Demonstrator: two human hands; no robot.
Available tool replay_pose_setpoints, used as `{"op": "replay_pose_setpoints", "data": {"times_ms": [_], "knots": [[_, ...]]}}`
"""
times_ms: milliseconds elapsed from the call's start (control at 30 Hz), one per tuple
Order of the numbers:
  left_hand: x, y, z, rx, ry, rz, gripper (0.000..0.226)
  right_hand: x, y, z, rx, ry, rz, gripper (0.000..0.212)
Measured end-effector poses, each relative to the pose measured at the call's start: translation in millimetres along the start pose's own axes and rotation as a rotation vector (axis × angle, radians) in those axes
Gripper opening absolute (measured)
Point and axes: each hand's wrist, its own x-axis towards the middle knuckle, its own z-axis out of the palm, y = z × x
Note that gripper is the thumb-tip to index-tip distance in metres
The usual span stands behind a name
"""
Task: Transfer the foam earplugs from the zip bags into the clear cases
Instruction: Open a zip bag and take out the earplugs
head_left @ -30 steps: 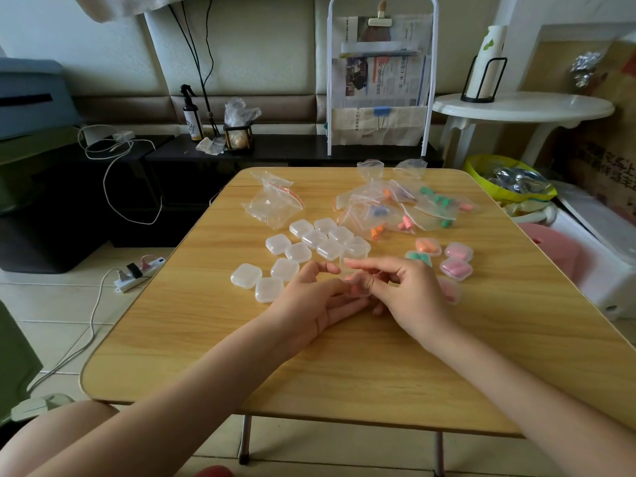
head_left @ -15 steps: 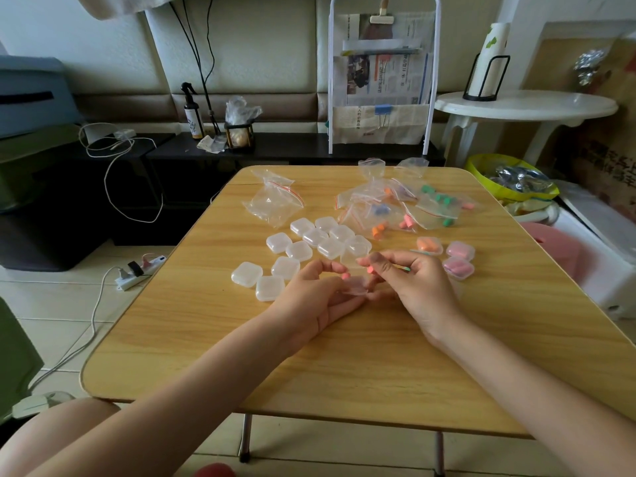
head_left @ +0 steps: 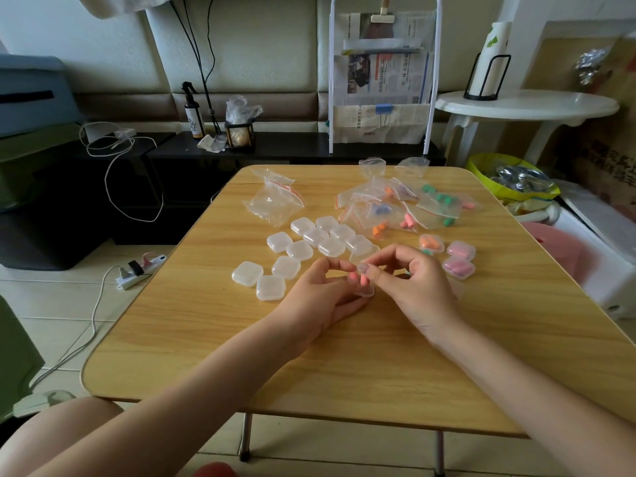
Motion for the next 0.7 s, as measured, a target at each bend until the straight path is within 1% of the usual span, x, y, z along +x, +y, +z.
{"op": "replay_pose_setpoints", "data": {"times_ms": [167,333,467,600,633,700], "knots": [[-0.7,-0.1,1.8,0.013,0.017,0.021,0.025,-0.3,5.9,2.6,-0.141,0.006,0.006,0.007],[-2.3,-1.0,4.9,0.012,0.009,0.044,0.029,1.3,9.3,3.5,-0.261,0.079,-0.044,0.009],[-2.7,-1.6,3.8,0.012,0.021,0.049,0.028,1.0,6.2,4.2,-0.266,0.094,-0.078,0.016],[-2.1,-3.3,1.5,0.023,0.028,0.047,0.025,0.0,1.7,4.3,-0.238,0.236,-0.136,0.016],[-2.0,-3.3,1.0,0.021,0.021,0.047,0.024,0.1,1.7,4.1,-0.24,0.236,-0.131,0.018],[-2.3,-2.9,0.3,0.007,0.007,0.048,0.025,0.2,2.0,4.0,-0.194,0.156,-0.051,0.028]]}}
